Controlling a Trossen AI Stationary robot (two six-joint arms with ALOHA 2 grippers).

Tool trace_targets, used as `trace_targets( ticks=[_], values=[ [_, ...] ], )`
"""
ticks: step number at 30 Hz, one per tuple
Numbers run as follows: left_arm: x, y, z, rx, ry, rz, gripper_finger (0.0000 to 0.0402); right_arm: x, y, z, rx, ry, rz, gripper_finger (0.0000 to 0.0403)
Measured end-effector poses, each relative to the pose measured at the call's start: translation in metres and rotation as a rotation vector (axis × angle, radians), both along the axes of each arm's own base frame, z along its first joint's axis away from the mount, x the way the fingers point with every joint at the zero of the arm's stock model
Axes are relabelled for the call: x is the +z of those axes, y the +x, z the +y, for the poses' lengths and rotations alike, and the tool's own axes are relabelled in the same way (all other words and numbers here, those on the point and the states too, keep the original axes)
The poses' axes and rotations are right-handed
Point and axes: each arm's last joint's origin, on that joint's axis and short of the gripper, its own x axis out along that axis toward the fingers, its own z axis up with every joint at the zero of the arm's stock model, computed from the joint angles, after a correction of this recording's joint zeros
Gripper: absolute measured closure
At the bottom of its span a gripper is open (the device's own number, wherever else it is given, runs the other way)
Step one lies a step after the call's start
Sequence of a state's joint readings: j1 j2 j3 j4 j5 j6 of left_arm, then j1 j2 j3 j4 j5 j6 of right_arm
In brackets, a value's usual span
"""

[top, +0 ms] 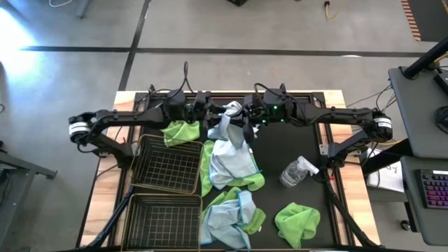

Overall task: Sort microfiber towel by color & place in baskets
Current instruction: Put the top right light blue towel into the top wire basket

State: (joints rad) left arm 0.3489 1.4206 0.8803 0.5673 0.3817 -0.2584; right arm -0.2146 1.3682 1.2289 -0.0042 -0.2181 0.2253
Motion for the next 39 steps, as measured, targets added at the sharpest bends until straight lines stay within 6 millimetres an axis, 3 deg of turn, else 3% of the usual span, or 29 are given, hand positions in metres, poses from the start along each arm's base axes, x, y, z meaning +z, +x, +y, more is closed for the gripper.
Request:
trace_targets(
  ticks=[10, 21, 26, 32, 39],
  values=[
    [0.002, -0.009, -0.004, -0.005, -0.009, 0.024, 0.0392, -0.003, -0.001, 0.000, 0.007, -0.043, 0.037, 0.0384],
    [0.000, -0.013, -0.006, -0.006, -0.015, 0.080, 0.0401, -0.004, -0.003, 0.000, 0.013, -0.049, 0.056, 0.0295],
    [0.005, -0.022, -0.009, -0.006, -0.028, 0.120, 0.0401, -0.002, -0.013, 0.001, -0.013, -0.084, 0.110, 0.0257],
    [0.033, -0.052, -0.019, -0.006, 0.001, 0.111, 0.0401, 0.006, -0.035, 0.002, -0.103, -0.157, 0.193, 0.0235],
    [0.056, -0.106, -0.039, -0.007, -0.025, 0.154, 0.0401, 0.018, -0.059, 0.007, -0.121, -0.139, 0.213, 0.0232]
  ],
)
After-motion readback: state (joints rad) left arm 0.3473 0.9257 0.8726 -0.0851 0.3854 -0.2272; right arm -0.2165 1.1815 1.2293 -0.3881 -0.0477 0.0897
